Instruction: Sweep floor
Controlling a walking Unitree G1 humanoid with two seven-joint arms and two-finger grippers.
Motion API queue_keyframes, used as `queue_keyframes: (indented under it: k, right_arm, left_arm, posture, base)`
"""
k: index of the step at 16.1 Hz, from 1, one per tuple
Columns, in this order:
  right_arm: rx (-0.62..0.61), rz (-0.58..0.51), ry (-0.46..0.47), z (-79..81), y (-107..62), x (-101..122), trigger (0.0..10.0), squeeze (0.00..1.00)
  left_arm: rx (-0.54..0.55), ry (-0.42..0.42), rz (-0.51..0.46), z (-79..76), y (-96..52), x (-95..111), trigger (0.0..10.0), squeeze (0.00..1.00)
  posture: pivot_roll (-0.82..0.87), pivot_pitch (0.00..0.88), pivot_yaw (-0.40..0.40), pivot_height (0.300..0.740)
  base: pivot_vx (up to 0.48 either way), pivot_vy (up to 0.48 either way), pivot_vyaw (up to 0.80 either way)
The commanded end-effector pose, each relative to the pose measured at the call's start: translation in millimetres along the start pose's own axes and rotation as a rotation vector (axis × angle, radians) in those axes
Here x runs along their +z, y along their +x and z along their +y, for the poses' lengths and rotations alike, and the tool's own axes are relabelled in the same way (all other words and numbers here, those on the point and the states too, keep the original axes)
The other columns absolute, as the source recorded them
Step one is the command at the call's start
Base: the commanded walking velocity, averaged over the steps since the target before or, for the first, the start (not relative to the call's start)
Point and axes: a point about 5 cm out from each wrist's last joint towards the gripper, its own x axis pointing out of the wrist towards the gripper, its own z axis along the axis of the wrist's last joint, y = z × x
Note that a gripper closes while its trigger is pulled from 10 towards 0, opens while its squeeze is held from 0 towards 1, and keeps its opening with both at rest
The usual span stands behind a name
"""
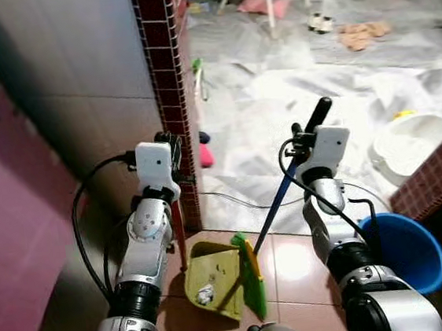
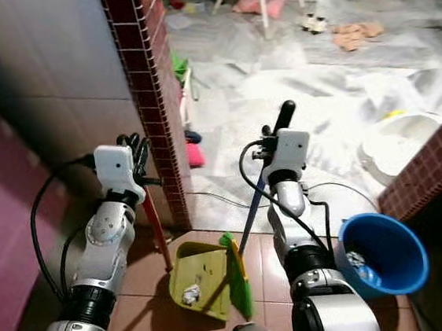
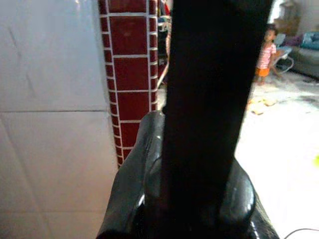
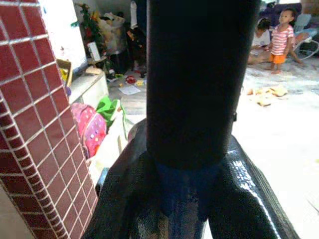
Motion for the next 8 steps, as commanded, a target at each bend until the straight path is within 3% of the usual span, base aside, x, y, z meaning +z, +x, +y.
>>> queue_keyframes:
  k: [1, 8]
  right_arm:
    - [0.040, -0.019, 0.010, 11.6, 4.0, 7.1, 10.0, 0.00]
    - [0.054, 0.002, 0.004, 14.2, 3.8, 6.9, 10.0, 0.00]
  left_arm:
    - [0.019, 0.003, -0.046, 6.1, 0.8, 10.5, 10.0, 0.00]
    - [0.027, -0.013, -0.026, 4.3, -4.9, 10.0, 10.0, 0.00]
  posture:
    - [0.04, 0.000, -0.050, 0.740]
    - [0.04, 0.000, -0.052, 0.740]
  base:
    - [-0.259, 0.000, 0.00]
    - [-0.262, 0.000, 0.00]
